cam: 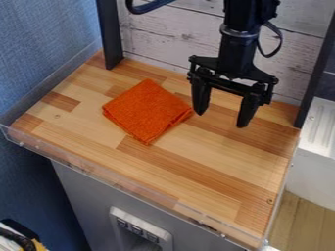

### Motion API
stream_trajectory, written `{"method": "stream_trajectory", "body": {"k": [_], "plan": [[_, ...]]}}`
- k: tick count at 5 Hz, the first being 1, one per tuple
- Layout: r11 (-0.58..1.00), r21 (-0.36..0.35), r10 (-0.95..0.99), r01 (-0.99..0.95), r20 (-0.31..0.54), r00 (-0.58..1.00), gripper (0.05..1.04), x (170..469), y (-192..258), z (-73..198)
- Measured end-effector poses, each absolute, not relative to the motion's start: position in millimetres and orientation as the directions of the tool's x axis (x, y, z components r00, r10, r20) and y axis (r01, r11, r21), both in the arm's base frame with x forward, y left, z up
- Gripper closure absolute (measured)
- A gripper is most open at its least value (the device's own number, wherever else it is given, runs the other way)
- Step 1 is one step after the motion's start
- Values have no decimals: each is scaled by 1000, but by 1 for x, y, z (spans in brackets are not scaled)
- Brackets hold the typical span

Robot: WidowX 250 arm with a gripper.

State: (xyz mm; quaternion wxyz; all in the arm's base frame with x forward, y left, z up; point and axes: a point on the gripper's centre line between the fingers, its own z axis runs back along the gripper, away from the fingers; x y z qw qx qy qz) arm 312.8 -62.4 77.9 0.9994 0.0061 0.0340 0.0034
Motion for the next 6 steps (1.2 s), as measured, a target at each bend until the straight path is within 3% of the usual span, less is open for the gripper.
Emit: {"method": "stream_trajectory", "body": {"k": [6], "plan": [[987,-10,-162,162,4,987,85,327,17,73]]}}
